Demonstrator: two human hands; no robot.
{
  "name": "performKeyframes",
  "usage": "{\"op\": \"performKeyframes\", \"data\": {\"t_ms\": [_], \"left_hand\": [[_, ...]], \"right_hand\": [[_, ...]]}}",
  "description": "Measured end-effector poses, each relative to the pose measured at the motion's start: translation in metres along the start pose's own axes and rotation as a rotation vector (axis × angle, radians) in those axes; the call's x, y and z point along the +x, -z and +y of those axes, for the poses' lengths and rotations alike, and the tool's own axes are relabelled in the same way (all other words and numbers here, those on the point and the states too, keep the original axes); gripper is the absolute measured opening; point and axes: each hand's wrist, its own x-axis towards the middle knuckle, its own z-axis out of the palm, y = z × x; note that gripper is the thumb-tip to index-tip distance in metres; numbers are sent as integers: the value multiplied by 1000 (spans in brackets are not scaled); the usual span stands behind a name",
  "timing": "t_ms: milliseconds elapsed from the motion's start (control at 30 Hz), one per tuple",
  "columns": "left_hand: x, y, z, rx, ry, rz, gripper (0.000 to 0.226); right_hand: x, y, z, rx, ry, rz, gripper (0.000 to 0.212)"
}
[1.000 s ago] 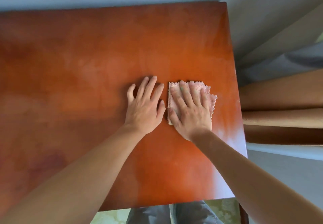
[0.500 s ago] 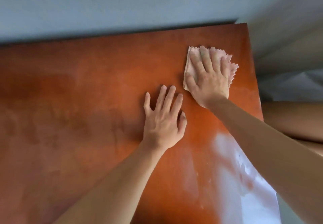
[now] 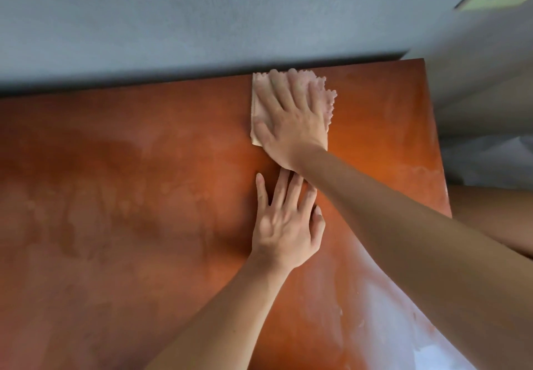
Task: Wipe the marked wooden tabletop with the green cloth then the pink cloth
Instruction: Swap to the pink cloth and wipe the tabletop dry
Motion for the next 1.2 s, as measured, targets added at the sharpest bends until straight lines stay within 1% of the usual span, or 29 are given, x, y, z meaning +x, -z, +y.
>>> {"op": "performKeyframes", "data": {"t_ms": [167, 267, 333, 400, 567, 733, 833, 1067, 1200], "left_hand": [[1, 2, 1, 4, 13, -13, 43], [0, 3, 1, -13, 13, -6, 46], [0, 2, 1, -9, 12, -3, 49], [0, 1, 0, -5, 11, 4, 50], [1, 0, 0, 7, 10, -18, 50], [1, 2, 2, 51, 19, -44, 51], [1, 2, 1, 71, 22, -49, 51], [1, 1, 1, 110, 18, -37, 50], [1, 1, 1, 129, 5, -28, 50]], "right_hand": [[2, -1, -3, 5, 32, 13, 66], [1, 2, 10, -32, 84, 8, 64], [0, 6, 28, -40, 87, 2, 63], [-1, 10, 53, -26, 37, 5, 63], [-13, 19, 130, 18, -167, 26, 68], [-19, 20, 173, 42, -222, 54, 65], [-17, 21, 183, 48, -216, 65, 66], [-18, 20, 184, 76, -187, 74, 66], [-47, 17, 176, 59, -161, 63, 67]]}}
